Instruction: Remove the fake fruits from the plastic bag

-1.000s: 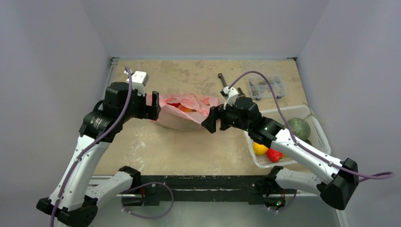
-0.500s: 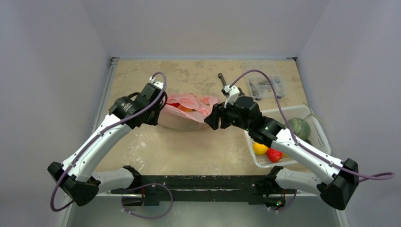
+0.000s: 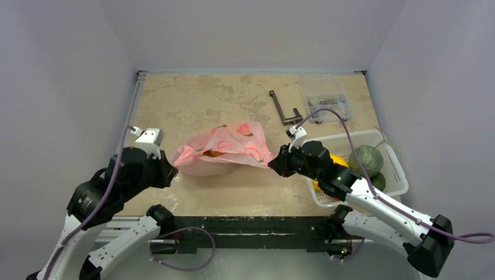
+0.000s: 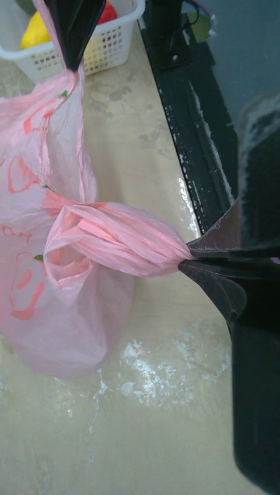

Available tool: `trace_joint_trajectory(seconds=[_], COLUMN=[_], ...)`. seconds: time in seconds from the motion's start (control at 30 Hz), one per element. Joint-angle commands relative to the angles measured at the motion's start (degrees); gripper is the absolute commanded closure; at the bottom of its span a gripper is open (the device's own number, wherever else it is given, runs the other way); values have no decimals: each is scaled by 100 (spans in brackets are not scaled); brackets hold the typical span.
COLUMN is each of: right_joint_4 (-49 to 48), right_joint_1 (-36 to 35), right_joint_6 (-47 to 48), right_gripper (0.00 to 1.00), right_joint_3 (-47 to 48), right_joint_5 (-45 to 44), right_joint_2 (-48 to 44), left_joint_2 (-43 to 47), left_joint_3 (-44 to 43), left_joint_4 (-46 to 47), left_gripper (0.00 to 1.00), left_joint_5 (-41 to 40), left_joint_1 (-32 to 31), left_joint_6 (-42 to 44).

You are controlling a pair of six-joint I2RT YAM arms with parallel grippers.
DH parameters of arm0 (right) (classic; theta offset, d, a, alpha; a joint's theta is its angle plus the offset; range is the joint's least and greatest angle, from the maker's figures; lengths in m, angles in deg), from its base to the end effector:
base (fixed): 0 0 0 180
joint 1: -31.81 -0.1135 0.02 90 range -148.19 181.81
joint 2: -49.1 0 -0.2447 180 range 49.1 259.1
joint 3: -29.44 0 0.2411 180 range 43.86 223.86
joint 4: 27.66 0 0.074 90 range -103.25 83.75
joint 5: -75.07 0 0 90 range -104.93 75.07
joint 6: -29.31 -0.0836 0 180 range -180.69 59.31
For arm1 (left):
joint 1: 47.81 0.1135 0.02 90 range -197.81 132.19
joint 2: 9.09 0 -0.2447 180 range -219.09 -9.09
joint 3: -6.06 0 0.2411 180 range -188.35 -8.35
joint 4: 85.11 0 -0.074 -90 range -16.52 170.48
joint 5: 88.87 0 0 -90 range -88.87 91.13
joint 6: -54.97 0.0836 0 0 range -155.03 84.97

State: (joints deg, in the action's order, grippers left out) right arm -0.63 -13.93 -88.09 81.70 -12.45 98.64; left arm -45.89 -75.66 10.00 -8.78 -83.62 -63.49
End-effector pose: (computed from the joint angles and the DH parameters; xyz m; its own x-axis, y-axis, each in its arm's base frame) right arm 0.1688 0.1784 0.2463 -0.5970 0.0461 -0.8009 -0.5275 0.7296 0.4352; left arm 0.1014 -0.0554 0.3299 -0.6817 -0.0870 -0.7264 0.1644 0.9493 -0.2680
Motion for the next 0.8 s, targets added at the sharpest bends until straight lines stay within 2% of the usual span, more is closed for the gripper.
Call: trace_joint_trajectory(seconds=[0.0,0.17,0.33,0.4,0.57,0.63,0.67,0.73,0.77], right_joint_4=[-295,460,995,969,215,37,-43,-389,-694], right_joint_1=[-12,-14,-15,-29,-427,-669,-754,-821,-849], right_joint_6=[-300,404,1047,1109,634,454,325,-64,-282], right_gripper=[81,49,23,17,17,24,30,52,59], right_joint_3=[-432,645,2158,2649,3342,3614,3720,3676,3486], right_joint_5=[2,-197,-558,-335,83,86,127,231,241], right_joint_2=[-235,85,653,951,1717,2121,2321,2610,2681], left_joint_2=[537,365,308,301,100,-32,-98,-237,-337], left_joint_3=[208,350,367,241,-361,-627,-753,-1078,-1210], left_joint_4=[87,343,710,785,769,721,711,671,656], left_gripper=[100,100,100,100,100,100,100,100,100], left_joint_5=[567,896,965,1070,1153,1179,1198,1219,1208], left_joint_1=[-22,-22,-23,-22,-22,-27,-23,-22,-22], left_joint_6=[-598,-685,-797,-801,-712,-664,-646,-593,-548])
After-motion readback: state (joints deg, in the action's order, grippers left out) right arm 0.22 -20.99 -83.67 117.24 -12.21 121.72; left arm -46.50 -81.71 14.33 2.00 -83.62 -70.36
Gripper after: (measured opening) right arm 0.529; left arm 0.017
